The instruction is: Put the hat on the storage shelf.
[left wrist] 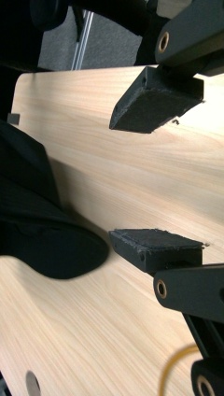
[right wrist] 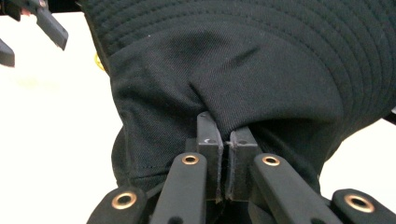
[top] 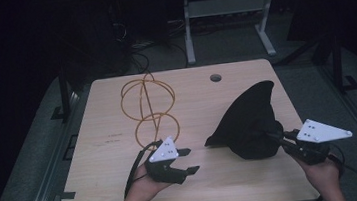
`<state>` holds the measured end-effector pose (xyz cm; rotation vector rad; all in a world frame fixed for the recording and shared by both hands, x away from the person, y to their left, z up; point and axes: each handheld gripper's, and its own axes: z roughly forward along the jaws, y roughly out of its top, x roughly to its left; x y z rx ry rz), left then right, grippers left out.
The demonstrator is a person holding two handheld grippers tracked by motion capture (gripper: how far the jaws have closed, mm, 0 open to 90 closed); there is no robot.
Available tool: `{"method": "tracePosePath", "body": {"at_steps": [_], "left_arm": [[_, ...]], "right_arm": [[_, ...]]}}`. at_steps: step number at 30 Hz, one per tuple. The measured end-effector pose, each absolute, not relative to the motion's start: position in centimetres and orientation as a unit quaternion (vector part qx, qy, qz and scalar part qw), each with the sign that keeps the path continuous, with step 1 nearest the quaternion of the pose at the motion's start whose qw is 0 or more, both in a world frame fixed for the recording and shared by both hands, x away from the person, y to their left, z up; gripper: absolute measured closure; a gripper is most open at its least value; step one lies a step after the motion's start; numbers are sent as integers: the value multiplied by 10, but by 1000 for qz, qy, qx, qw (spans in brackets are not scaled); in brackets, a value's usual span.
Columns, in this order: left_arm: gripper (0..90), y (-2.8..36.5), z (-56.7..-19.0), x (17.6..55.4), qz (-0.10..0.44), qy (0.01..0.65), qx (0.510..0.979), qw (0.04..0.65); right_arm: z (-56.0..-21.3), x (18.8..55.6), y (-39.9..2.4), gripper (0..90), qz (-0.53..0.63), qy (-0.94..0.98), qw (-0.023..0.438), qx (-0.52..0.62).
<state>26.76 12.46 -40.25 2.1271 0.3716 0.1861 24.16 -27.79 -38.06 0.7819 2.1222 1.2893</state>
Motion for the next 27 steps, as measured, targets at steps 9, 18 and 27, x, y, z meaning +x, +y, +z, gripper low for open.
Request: {"method": "tracePosePath", "body": {"at_steps": [9, 18, 27], "left_arm": [[392, 151, -417, 266, 81, 181, 859, 473], [375, 157, -422, 267, 92, 187, 859, 469], [365, 163, -426, 271, 102, 200, 857, 464]], "right_arm": [[-349, 249, -272, 860, 486, 783, 282, 266], [-333, 255, -265, 860, 481, 793, 278, 252], [-321, 264, -263, 860, 497, 788, 261, 251]]}}
